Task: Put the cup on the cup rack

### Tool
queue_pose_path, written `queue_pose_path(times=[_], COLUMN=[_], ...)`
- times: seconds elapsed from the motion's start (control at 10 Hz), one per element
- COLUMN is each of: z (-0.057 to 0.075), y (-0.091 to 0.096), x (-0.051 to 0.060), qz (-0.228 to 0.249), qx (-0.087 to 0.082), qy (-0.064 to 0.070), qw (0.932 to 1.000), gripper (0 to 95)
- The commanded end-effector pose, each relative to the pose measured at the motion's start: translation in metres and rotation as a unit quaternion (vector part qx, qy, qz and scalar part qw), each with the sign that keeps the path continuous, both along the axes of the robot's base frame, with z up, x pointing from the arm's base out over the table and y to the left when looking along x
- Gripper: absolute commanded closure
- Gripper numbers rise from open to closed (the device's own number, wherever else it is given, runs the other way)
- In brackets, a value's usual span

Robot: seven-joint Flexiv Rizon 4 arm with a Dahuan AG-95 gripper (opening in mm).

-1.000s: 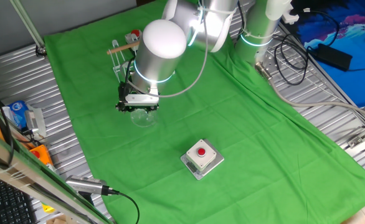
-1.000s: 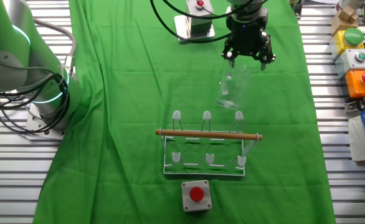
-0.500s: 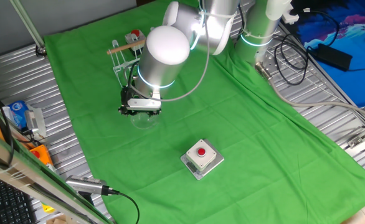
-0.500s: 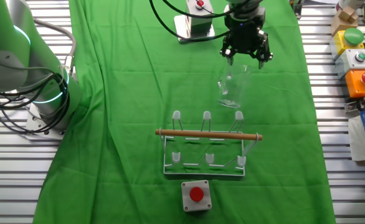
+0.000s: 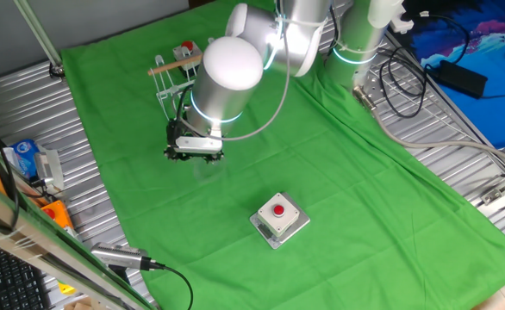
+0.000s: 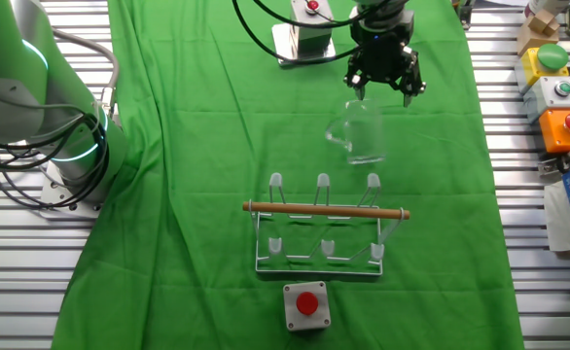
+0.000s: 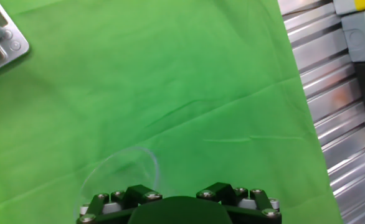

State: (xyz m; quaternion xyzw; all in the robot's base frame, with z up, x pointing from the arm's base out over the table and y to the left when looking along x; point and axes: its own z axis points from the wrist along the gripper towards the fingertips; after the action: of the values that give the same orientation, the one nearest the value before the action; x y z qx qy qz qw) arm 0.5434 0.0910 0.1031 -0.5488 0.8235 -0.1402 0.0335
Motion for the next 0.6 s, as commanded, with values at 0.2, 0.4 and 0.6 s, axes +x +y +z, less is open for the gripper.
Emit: queue_pose_path(times=[0.2, 0.4, 0.6], z=[0.0019, 0.0007, 0.0019], y=[0.0043, 0.0044, 0.0050], x=[0.0102, 0.0110, 0.0125], qz=[-0.011, -0.017, -0.020], qx=[0.001, 0.004, 0.008], qy=[0.005, 0.006, 0.006], qw=[0.9999, 0.9998, 0.9998], gripper=[19.0, 19.0, 19.0])
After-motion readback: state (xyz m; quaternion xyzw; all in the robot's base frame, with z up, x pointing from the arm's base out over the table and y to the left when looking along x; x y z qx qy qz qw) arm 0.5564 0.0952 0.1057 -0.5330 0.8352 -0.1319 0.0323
